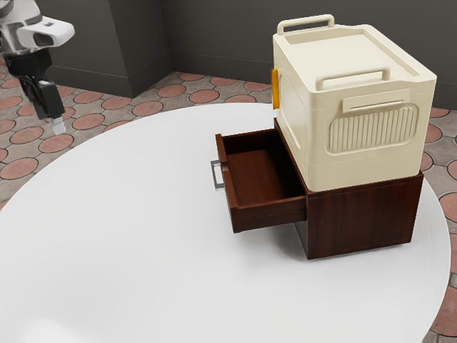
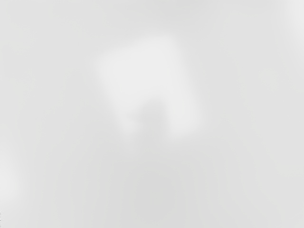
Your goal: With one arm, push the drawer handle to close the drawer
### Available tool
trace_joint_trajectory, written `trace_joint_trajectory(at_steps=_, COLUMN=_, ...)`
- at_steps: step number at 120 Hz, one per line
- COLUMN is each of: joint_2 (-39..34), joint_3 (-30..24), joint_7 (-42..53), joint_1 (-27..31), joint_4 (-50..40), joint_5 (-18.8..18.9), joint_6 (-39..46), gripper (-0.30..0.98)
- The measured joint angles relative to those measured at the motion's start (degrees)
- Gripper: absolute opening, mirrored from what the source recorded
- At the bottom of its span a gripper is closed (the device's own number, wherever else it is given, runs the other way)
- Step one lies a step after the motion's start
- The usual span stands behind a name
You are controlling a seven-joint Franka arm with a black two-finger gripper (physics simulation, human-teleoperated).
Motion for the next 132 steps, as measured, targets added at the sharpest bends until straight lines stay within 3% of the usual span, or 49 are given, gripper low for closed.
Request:
trace_joint_trajectory(at_steps=32, joint_2=-1.37, joint_3=-2.92, joint_7=-4.95, joint_1=-1.80, joint_4=-7.66, joint_5=0.08, joint_6=5.62, gripper=0.68)
trace_joint_trajectory(at_steps=55, joint_2=6.30, joint_3=-3.76, joint_7=-9.25, joint_1=-2.07, joint_4=-14.03, joint_5=1.50, joint_6=13.83, gripper=0.22)
trace_joint_trajectory(at_steps=75, joint_2=13.05, joint_3=-3.73, joint_7=-9.28, joint_1=-2.63, joint_4=-14.47, joint_5=4.42, joint_6=25.57, gripper=0.02)
trace_joint_trajectory(at_steps=132, joint_2=18.50, joint_3=-7.42, joint_7=-6.83, joint_1=-3.81, joint_4=-17.01, joint_5=5.70, joint_6=43.75, gripper=-0.09)
